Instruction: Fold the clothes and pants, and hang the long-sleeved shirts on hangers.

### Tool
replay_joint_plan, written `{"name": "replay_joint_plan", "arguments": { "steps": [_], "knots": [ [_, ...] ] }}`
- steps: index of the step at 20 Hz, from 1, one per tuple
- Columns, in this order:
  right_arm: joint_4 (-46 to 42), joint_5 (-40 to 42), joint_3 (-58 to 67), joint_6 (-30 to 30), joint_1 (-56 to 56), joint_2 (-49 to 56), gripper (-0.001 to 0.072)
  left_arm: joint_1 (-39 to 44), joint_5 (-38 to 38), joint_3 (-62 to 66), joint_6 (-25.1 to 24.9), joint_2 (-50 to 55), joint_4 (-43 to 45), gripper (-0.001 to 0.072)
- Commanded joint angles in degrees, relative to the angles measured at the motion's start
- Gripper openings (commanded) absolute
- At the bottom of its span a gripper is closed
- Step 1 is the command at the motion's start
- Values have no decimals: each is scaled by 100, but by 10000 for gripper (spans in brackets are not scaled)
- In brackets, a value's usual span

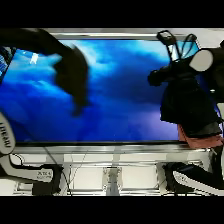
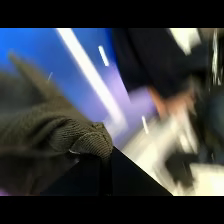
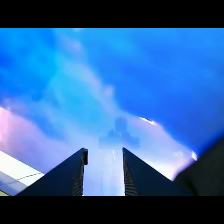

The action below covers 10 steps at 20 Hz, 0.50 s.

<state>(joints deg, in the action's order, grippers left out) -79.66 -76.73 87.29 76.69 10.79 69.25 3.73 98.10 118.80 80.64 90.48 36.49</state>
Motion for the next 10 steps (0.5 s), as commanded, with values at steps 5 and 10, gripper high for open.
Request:
{"name": "replay_joint_plan", "arguments": {
  "steps": [5, 10],
  "knots": [
    [33, -796, -2, -688, -601, -216, 270, 2258, 804, -129, 101, 750, 1320, 42],
    [356, -857, -13, -1784, -599, -212, 270, 2243, 807, -251, 50, 750, 4024, 42]
  ]
}}
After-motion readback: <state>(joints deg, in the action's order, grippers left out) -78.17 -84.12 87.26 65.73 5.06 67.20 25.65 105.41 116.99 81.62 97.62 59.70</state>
